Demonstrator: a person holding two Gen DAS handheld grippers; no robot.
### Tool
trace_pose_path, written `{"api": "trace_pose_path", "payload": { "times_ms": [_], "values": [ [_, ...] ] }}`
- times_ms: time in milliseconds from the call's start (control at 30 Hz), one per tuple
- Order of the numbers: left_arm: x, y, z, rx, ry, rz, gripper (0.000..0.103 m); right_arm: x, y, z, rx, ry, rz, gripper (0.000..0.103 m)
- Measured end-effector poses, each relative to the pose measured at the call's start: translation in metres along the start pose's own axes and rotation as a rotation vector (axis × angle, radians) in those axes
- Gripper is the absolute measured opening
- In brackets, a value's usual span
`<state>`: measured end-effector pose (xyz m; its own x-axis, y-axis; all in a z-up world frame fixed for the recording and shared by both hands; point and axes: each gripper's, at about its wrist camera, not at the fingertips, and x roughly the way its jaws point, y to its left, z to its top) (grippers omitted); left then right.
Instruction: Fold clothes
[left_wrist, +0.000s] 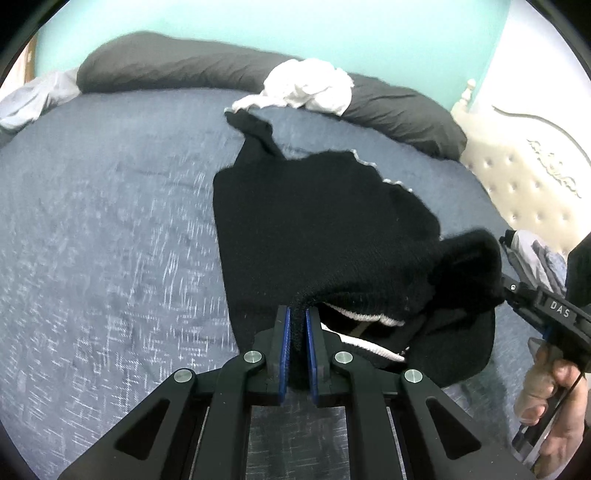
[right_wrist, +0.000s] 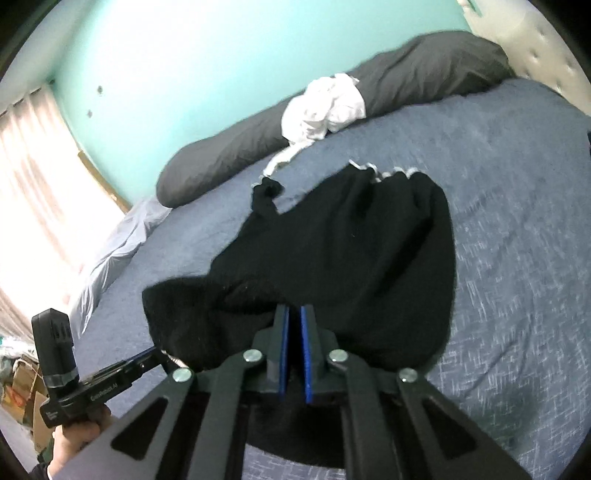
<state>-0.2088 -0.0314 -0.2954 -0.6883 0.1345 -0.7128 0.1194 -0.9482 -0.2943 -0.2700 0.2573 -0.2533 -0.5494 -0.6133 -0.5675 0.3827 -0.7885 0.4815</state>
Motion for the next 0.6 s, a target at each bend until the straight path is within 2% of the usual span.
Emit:
{"api": "trace_pose_path", "payload": {
  "times_ms": [300,367,400,600],
  "values": [
    [0.009,-0.001,-0.001,0.003,0.026,-0.002,0.009,0.027,-0.025,-0.009,0.07,0.096,-0.051,0.008],
    [0.01,-0.001,0.0,-0.001,0.027,-0.001,0.009,0.022,-0.017,-0.008,0.055,0.088,-0.028,0.024],
    [0.011,-0.001,0.0,-0.001,0.028,-0.001,0.009,0.019,-0.012,-0.007,0.047,0.084,-0.016,0.026],
    [0.014,-0.002,0.002,-0.002,0.033,0.001,0.009,0.003,0.014,-0.001,0.001,0.06,0.053,0.028]
  ]
}}
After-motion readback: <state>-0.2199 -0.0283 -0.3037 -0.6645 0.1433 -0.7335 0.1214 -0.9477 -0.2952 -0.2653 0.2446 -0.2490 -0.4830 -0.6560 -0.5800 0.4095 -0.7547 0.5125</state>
